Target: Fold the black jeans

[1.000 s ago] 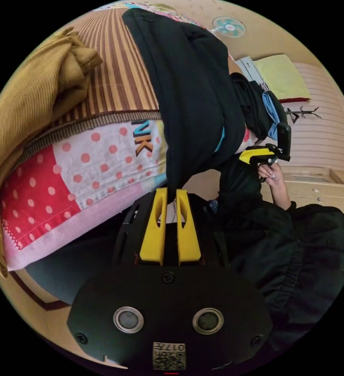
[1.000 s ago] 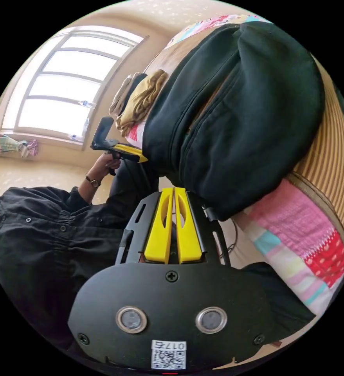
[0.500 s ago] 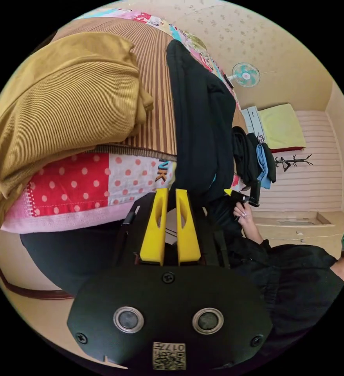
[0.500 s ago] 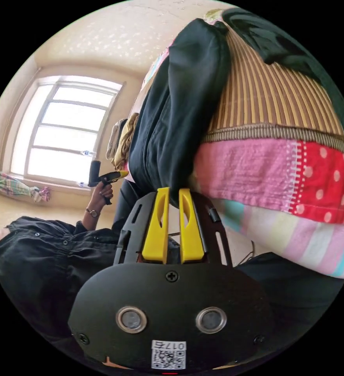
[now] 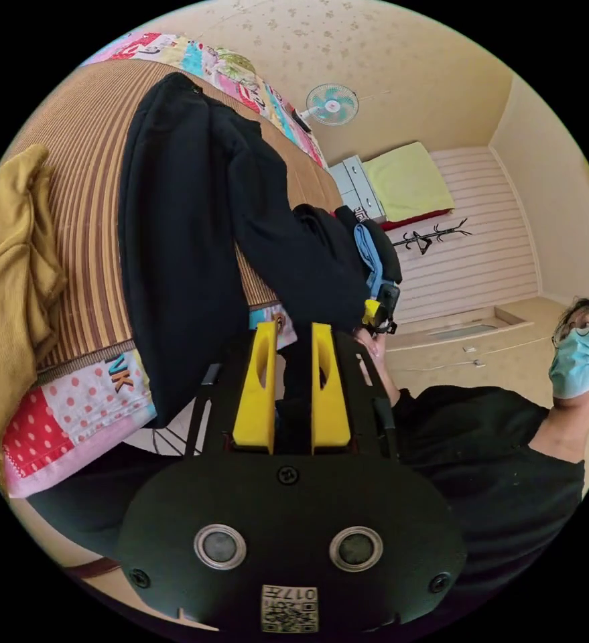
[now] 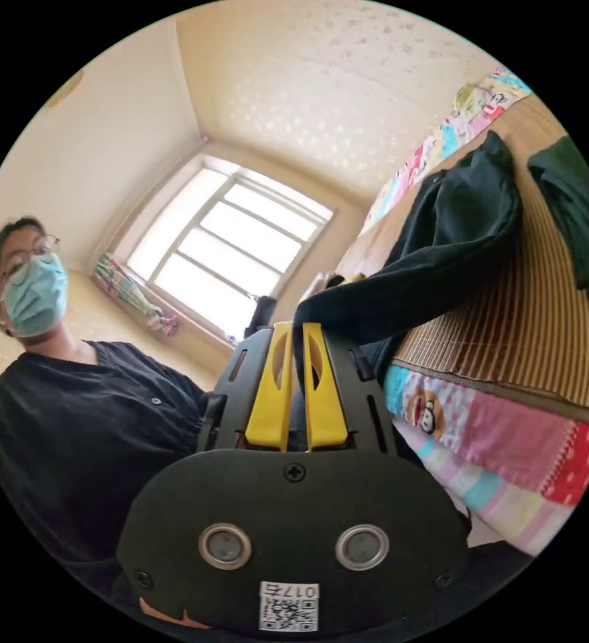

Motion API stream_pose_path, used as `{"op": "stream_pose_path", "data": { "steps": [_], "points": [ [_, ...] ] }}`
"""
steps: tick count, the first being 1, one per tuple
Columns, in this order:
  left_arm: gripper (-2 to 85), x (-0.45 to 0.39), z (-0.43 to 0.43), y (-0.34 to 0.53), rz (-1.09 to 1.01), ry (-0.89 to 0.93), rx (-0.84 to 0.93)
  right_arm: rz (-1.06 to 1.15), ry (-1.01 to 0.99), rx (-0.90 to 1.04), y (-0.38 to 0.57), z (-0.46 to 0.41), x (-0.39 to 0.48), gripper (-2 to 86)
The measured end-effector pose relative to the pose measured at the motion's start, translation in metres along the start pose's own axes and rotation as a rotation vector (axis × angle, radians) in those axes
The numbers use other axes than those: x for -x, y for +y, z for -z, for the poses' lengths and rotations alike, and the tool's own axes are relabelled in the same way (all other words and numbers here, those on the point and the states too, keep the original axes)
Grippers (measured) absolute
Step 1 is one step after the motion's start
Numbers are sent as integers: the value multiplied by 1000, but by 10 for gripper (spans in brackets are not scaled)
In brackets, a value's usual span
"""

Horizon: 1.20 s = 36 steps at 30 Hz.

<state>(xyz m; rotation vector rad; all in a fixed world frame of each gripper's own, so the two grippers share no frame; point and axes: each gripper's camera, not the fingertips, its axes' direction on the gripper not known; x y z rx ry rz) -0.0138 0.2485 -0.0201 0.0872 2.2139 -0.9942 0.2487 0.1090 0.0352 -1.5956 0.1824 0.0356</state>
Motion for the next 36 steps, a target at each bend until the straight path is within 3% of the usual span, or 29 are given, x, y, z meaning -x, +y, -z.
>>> {"op": "stream_pose_path", "data": {
  "steps": [4, 8, 13, 17, 19, 21, 25, 30, 36],
  "points": [
    [85, -19, -29, -20, 22, -176, 3, 38, 197, 253, -21, -98, -14, 28],
    [144, -27, -77, -37, 14, -363, 173, -63, 111, 197, -13, -124, -37, 29],
    [86, -24, -131, -43, -50, -569, 272, -133, 9, 163, 0, -105, -58, 39],
    [53, -15, -145, -44, -80, -384, 301, -142, -1, 207, 7, -79, -65, 50],
    [44, -1, -126, -41, 7, -112, 200, -77, 20, 201, 17, -55, -61, 56],
    [40, 6, -109, -36, 69, -13, 128, -44, 44, 134, 28, -27, -61, 65],
    [37, -7, -79, -34, 20, 77, 35, -86, -8, 44, 47, 20, -83, 88],
    [35, -17, -65, -46, -16, 236, 0, -71, -69, 197, 50, 2, -98, 117],
    [33, -17, -63, -49, 2, 240, -20, -44, -14, 181, 47, -18, -91, 126]
  ]
}}
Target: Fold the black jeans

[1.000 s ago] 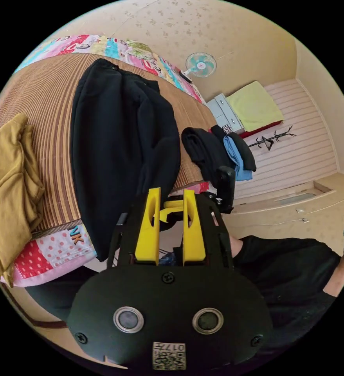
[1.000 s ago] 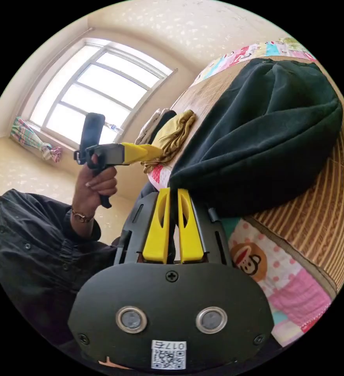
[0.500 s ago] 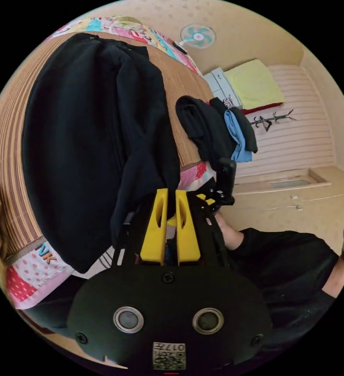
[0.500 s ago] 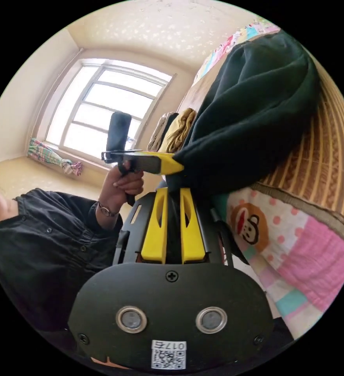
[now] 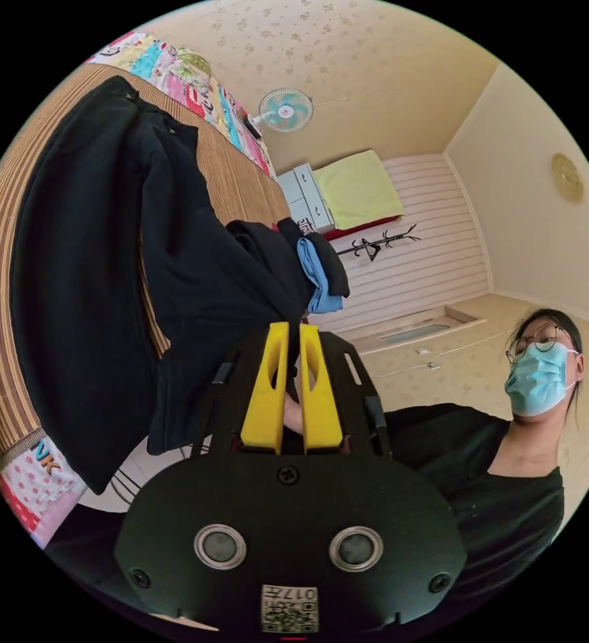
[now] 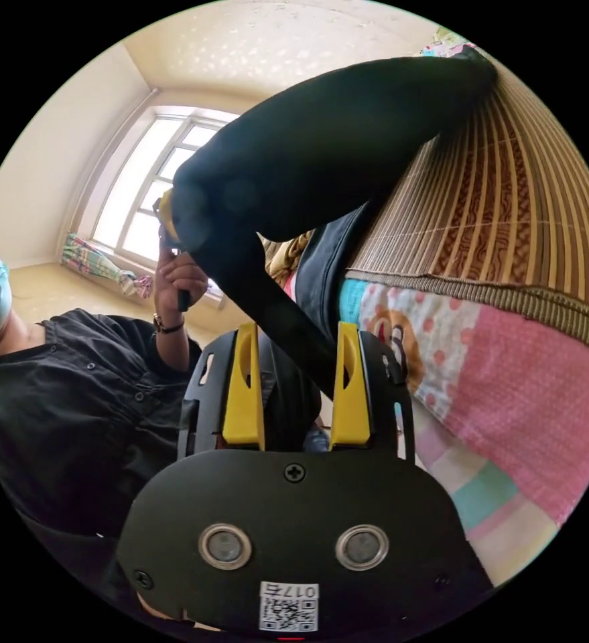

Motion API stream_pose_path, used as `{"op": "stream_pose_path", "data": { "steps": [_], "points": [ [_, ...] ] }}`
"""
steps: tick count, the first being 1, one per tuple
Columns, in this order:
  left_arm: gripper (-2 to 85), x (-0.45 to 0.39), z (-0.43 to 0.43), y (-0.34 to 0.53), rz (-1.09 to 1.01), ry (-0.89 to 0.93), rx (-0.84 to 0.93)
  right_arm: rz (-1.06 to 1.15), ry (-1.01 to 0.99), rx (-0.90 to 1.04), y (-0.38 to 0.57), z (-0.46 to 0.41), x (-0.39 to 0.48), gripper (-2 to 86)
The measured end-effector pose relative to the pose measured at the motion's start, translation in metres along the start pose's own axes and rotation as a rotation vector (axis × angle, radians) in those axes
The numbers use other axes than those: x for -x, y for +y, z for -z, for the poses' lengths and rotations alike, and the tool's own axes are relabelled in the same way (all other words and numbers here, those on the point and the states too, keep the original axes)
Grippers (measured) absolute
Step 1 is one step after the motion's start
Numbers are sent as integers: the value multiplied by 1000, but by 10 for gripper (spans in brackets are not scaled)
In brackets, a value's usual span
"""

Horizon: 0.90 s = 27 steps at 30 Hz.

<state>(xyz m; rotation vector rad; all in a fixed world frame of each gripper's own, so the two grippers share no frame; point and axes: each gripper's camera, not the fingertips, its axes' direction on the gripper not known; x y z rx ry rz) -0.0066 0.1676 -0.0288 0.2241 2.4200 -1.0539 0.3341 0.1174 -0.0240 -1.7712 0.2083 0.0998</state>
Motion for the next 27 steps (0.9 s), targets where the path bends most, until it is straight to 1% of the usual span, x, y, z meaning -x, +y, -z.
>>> {"op": "stream_pose_path", "data": {
  "steps": [1, 4, 8, 11, 12, 14, 15, 16, 19, 20, 23, 25, 27],
  "points": [
    [34, 3, 2, 2, 19, -17, -23, 21, -24, 44, -3, -4, 3, 99],
    [38, 8, 12, 9, 42, -58, -77, 83, -78, 124, -2, -2, 16, 52],
    [52, 11, 22, 18, 86, -48, -91, 174, -178, 131, 11, 20, 44, 35],
    [54, -8, 26, 33, 24, 21, -98, 282, -243, 132, 20, 39, 88, 30],
    [50, -19, 23, 39, 3, 9, -76, 333, -244, 123, 24, 43, 106, 29],
    [55, -32, 14, 44, -3, -67, -5, 339, -223, 130, 25, 42, 122, 27],
    [68, -38, 5, 46, 0, -119, 53, 334, -215, 143, 24, 38, 129, 26],
    [99, -43, -6, 47, 8, -152, 123, 340, -218, 142, 23, 35, 134, 26],
    [133, -61, -37, 48, -25, -150, 288, 339, -252, 109, 18, 26, 141, 24],
    [132, -65, -41, 48, -36, -167, 304, 340, -254, 105, 16, 24, 143, 23],
    [132, -91, -50, 50, -87, -314, 333, 403, -203, 117, 9, 12, 162, 22],
    [134, -104, -51, 46, -108, -443, 345, 440, -155, 170, 4, 0, 174, 21],
    [139, -104, -58, 42, -104, -529, 397, 465, -124, 196, 1, -6, 179, 20]
  ]
}}
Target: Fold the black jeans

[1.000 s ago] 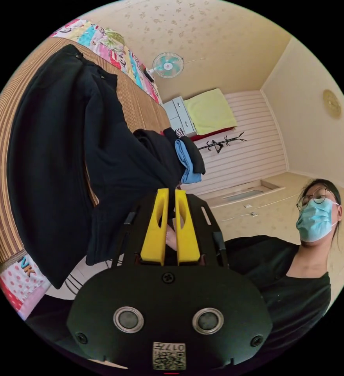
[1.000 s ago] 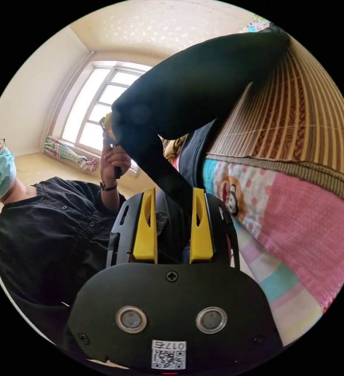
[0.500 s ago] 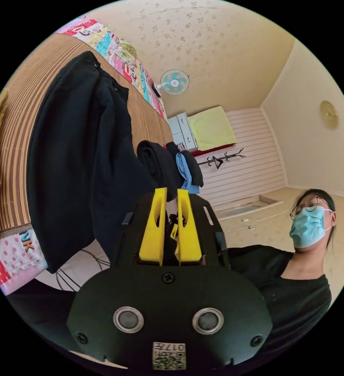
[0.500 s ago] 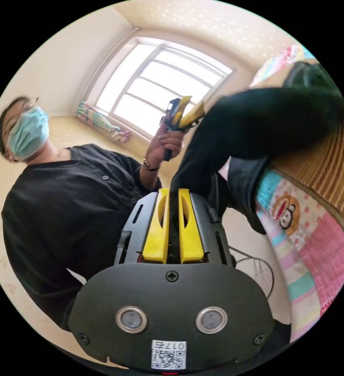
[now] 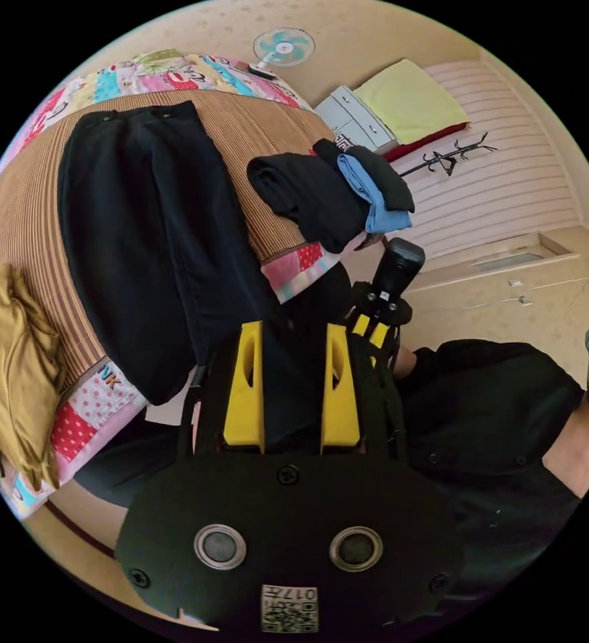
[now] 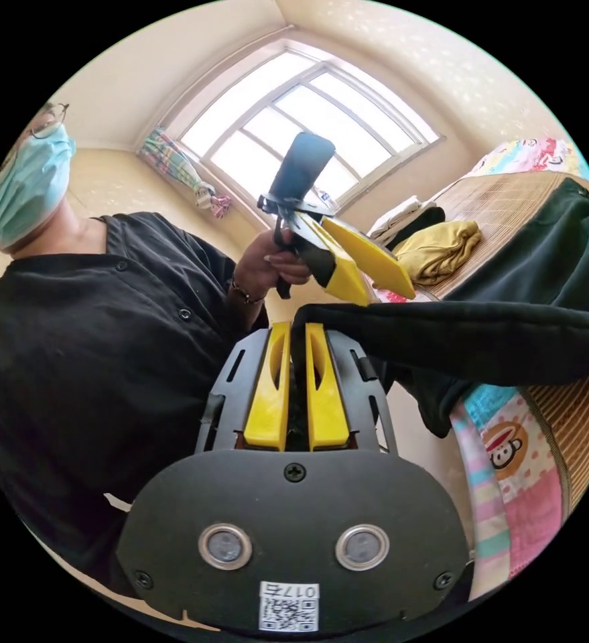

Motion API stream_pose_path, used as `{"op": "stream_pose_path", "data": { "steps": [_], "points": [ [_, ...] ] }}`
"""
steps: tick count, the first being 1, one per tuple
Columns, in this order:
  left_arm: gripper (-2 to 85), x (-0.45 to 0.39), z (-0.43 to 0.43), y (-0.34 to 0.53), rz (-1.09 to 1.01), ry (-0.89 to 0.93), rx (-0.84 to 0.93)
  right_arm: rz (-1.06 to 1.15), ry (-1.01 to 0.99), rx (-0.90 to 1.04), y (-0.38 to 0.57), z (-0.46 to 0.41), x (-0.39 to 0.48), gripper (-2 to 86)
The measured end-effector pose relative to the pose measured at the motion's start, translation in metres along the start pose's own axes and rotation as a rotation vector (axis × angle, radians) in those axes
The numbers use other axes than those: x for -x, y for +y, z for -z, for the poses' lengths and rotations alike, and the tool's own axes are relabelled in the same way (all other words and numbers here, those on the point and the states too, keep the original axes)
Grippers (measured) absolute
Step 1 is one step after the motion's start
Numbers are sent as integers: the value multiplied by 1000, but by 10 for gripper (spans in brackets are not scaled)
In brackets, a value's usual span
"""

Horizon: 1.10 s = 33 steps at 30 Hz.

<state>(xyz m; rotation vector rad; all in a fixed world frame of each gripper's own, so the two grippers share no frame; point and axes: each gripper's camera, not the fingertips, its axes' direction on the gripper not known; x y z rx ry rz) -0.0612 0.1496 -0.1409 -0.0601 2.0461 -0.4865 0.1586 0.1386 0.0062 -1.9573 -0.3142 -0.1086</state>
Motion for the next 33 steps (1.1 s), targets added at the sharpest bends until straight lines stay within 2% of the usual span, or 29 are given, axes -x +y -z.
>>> {"op": "stream_pose_path", "data": {
  "steps": [2, 4, 9, 12, 16, 20, 22, 25, 28, 33],
  "points": [
    [145, 3, -8, -6, 19, -28, 50, 4, 6, 3, -4, -2, 0, 20],
    [130, 6, -14, -9, 13, 70, 56, -2, 2, 7, -10, -3, 1, 20],
    [112, 21, -10, -6, 38, 163, 40, 10, 74, 42, -18, -10, 9, 21],
    [89, 35, -8, -3, 43, 266, 41, 13, 48, 44, -19, -12, 6, 21],
    [56, 64, 18, 17, 80, 483, -127, 75, 53, 47, -29, 18, 13, 25],
    [50, 85, 34, 32, 121, 506, -167, 125, 128, -84, -39, 88, 10, 34],
    [50, 94, 40, 41, 135, 511, -188, -64, 240, -208, -48, 147, -30, 42],
    [48, 106, 38, 50, 162, 598, -198, -425, 349, -177, -66, 208, -113, 67],
    [44, 112, 38, 58, 183, 632, -207, -587, 618, -264, -82, 257, -181, 77],
    [40, 125, 48, 72, 212, 682, -253, -958, 679, -293, -88, 297, -305, 145]
  ]
}}
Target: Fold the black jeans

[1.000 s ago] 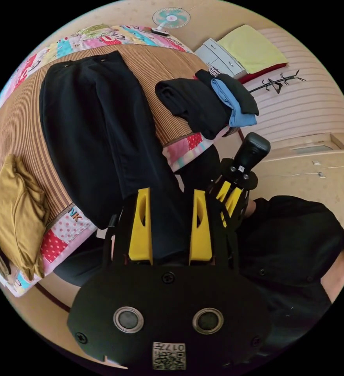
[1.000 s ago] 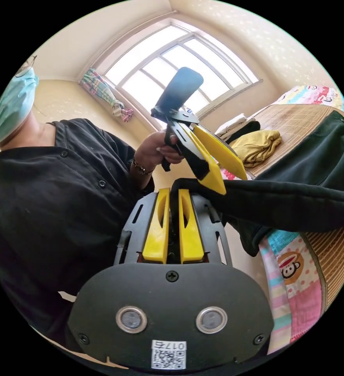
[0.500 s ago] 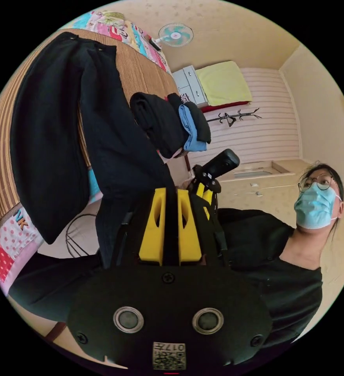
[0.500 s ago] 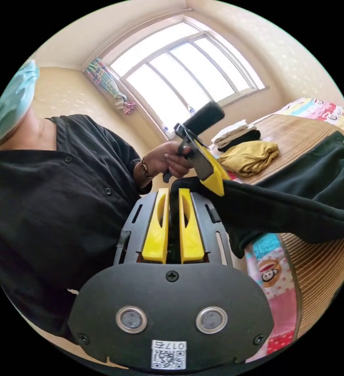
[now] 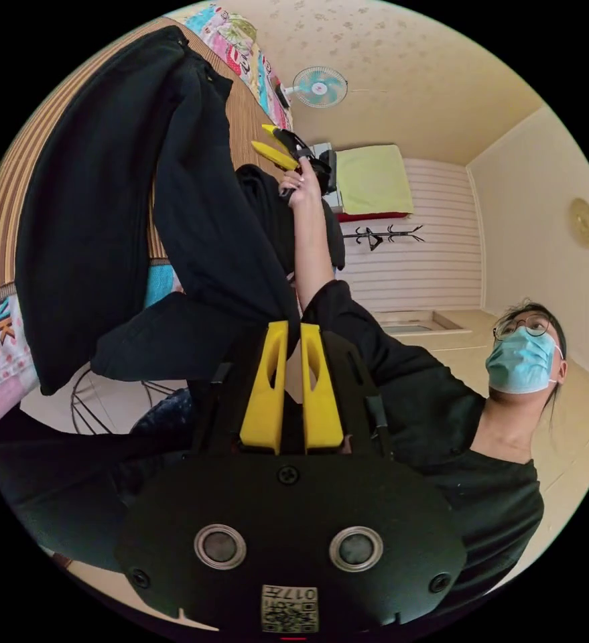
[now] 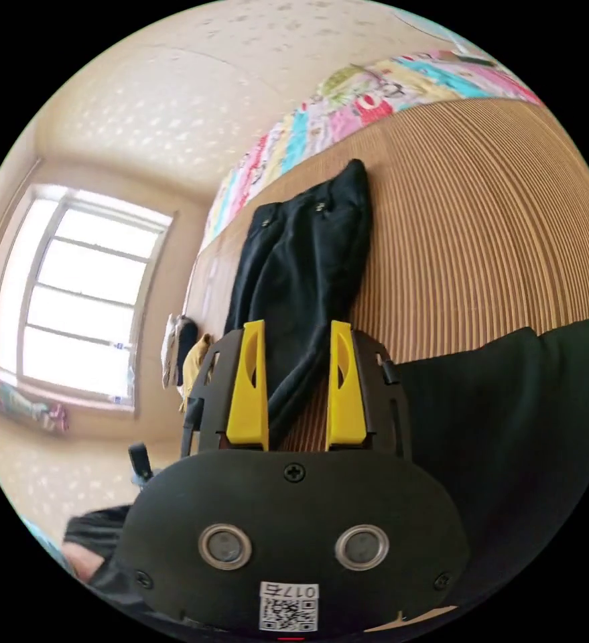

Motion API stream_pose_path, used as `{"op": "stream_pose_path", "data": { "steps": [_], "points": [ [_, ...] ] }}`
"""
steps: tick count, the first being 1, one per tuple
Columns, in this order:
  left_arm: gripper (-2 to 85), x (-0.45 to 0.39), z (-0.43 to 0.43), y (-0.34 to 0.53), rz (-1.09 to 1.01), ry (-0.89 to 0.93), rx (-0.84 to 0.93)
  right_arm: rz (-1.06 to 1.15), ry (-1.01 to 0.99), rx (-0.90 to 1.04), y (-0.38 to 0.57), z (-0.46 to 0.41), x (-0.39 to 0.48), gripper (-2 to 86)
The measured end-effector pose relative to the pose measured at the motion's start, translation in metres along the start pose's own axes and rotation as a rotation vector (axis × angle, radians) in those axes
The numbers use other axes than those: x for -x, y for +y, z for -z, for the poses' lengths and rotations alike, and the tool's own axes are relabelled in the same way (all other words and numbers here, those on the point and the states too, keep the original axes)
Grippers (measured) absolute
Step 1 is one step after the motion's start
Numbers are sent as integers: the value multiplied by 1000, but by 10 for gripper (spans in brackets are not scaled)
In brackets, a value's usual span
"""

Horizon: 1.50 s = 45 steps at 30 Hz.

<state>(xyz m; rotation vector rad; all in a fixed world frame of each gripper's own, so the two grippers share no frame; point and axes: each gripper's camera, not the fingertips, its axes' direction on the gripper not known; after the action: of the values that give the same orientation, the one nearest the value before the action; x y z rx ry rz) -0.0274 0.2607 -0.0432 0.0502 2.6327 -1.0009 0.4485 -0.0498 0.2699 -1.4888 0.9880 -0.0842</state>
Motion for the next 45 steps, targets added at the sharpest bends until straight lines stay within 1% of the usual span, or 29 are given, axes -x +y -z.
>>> {"op": "stream_pose_path", "data": {
  "steps": [2, 4, 6, 8, 11, 12, 14, 16, 17, 19, 20, 22, 23, 24, 25, 26, 28, 29, 31, 33, 35, 39, 41, 43, 45],
  "points": [
    [41, 4, 10, 5, 14, 37, -25, -46, 40, -8, -17, -12, -10, 158],
    [40, 9, 22, 12, 33, 68, -48, -81, 67, 31, -34, -35, -20, 158],
    [40, 16, 31, 16, 53, 89, -56, -99, 2, 61, -41, -52, -27, 153],
    [39, 22, 38, 20, 72, 121, -65, -104, -63, 49, -45, -63, -30, 140],
    [39, 28, 50, 24, 85, 183, -87, -92, -65, 29, -47, -75, -27, 92],
    [38, 28, 55, 26, 85, 196, -99, -69, -37, 4, -46, -73, -20, 59],
    [36, 28, 63, 32, 74, 194, -120, -38, 8, -74, -41, -58, -3, 44],
    [33, 25, 72, 40, 51, 120, -135, 19, 65, -210, -34, -28, 39, 34],
    [32, 24, 73, 42, 46, 97, -133, 38, 73, -240, -33, -22, 52, 32],
    [29, 23, 75, 48, 30, 40, -126, 118, 53, -332, -30, -4, 110, 29],
    [28, 24, 76, 49, 28, 44, -130, 140, 55, -349, -29, -2, 127, 29],
    [25, 33, 83, 56, 38, 126, -181, 231, 99, -395, -30, -12, 191, 30],
    [25, 35, 86, 58, 45, 149, -199, 260, 113, -401, -30, -19, 207, 31],
    [25, 41, 92, 62, 64, 181, -235, 329, 135, -391, -33, -38, 236, 34],
    [25, 46, 98, 68, 87, 197, -267, 408, 134, -342, -38, -65, 262, 40],
    [25, 49, 101, 72, 99, 199, -279, 447, 121, -303, -42, -81, 272, 44],
    [29, 60, 116, 88, 163, 153, -316, 549, -17, -99, -53, -146, 291, 70],
    [30, 63, 120, 93, 183, 120, -323, 555, -51, -51, -54, -159, 291, 74],
    [46, 74, 137, 115, 277, -48, -342, 566, -142, 67, -47, -195, 287, 82],
    [63, 77, 146, 130, 287, -131, -325, 609, -231, 79, -27, -200, 284, 78],
    [67, 78, 155, 141, 269, -150, -333, 670, -295, 95, -1, -195, 281, 75],
    [92, 80, 169, 143, 221, -135, -349, 726, -233, 84, 67, -165, 251, 80],
    [105, 76, 169, 132, 186, -184, -339, 702, -176, 81, 93, -153, 227, 83],
    [116, 71, 160, 111, 134, -287, -318, 631, -133, 59, 127, -135, 187, 86],
    [122, 69, 148, 93, 105, -341, -292, 553, -149, 39, 152, -123, 155, 88]
  ]
}}
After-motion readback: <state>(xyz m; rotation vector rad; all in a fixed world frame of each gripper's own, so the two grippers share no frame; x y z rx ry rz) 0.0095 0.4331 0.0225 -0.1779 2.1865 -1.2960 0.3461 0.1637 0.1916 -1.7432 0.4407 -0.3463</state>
